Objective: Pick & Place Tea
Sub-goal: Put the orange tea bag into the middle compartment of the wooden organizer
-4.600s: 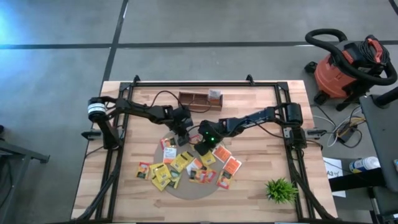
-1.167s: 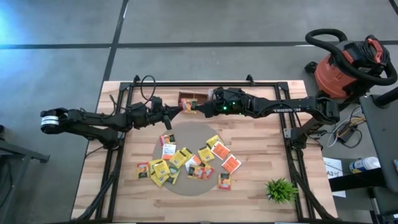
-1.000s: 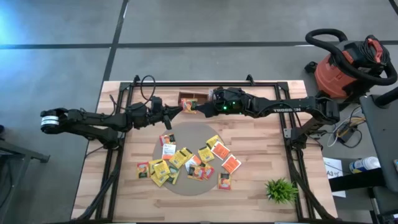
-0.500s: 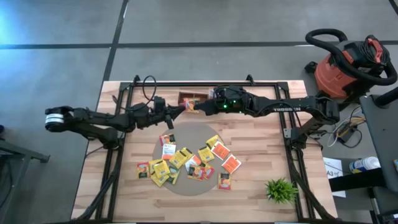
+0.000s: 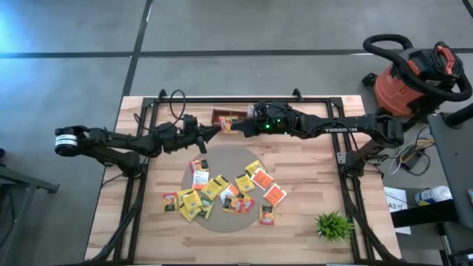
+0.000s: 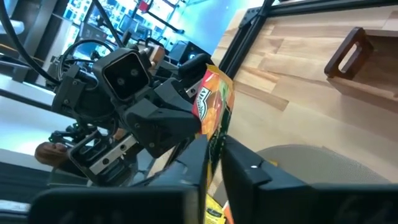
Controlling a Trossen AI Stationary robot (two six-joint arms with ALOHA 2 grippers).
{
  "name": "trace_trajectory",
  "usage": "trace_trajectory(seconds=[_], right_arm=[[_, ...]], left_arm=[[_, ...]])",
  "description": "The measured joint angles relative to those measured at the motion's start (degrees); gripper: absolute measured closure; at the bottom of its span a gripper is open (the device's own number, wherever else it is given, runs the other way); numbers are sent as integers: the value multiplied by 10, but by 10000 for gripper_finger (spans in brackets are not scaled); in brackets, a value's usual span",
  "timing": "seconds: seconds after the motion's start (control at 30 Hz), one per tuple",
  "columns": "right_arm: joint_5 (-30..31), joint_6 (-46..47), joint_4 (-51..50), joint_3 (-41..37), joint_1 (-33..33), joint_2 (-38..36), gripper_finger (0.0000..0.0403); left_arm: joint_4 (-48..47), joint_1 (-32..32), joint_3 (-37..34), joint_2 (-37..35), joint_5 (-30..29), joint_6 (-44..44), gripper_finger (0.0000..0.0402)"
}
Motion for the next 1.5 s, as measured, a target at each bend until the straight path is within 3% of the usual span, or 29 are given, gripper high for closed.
trace_trajectory(seconds=[0.1, 0.3, 0.67, 0.77, 1.03, 1.5], right_arm=[[0, -13, 0, 0, -1, 0, 389], [6, -45, -10, 0, -1, 0, 394], [20, -85, -26, 2, -4, 0, 394], [23, -127, -96, 29, -11, 0, 394], [44, -318, -402, 185, -49, 36, 394], [45, -641, -743, 552, -105, 297, 394]], left_arm=[[1, 0, 0, 0, 0, 1, 401], [-1, 0, 0, 0, 0, 6, 392], [-54, -1, 0, -5, -43, -3, 278], [-101, -1, 0, -24, -42, -7, 252], [-269, -1, 0, -119, 5, -27, 239], [-461, -1, 0, -216, 4, -12, 239]])
